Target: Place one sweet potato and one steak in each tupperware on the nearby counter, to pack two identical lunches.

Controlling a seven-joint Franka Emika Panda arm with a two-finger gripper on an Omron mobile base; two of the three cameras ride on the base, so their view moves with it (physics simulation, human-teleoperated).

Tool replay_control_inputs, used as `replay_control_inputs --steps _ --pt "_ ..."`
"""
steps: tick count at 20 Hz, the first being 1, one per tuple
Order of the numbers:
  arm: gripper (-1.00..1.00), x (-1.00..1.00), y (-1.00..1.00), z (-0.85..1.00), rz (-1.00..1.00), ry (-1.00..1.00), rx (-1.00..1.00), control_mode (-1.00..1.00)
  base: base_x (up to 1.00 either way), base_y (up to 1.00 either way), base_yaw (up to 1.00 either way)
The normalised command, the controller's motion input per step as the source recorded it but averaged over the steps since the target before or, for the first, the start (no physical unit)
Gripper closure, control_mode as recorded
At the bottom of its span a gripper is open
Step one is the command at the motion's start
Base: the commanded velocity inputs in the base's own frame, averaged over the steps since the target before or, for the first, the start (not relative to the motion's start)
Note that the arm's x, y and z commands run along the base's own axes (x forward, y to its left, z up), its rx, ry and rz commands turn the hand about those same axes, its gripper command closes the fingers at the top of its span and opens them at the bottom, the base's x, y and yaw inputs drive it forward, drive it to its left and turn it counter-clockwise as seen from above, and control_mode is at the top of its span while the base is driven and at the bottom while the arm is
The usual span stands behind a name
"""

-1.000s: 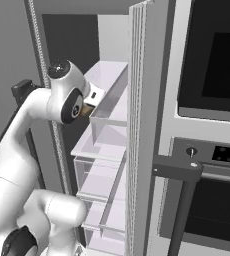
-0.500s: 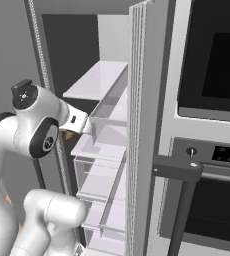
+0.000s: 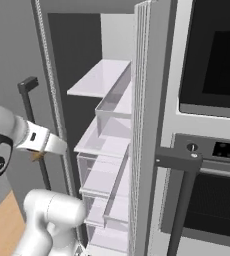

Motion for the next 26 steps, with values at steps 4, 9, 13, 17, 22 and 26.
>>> replay_control_inputs --steps 4,9,13,17,22,26 --pt "1.00 0.00 0.00 0.00 0.00 0.00 0.00 1.00 -1.00 0.20 0.09" --pt "1.00 0.00 0.00 0.00 0.00 0.00 0.00 1.00 -1.00 -0.11 -0.01" --pt "1.00 0.00 0.00 0.00 0.00 0.00 0.00 1.00 -1.00 -0.49 -0.21" --pt "1.00 0.00 0.00 0.00 0.00 0.00 0.00 1.00 -0.61 -0.46 -0.42" --pt "1.00 0.00 0.00 0.00 0.00 0.00 0.00 1.00 -0.11 -0.73 -0.45" --pt "1.00 0.00 0.00 0.00 0.00 0.00 0.00 1.00 0.10 -0.97 -0.45"
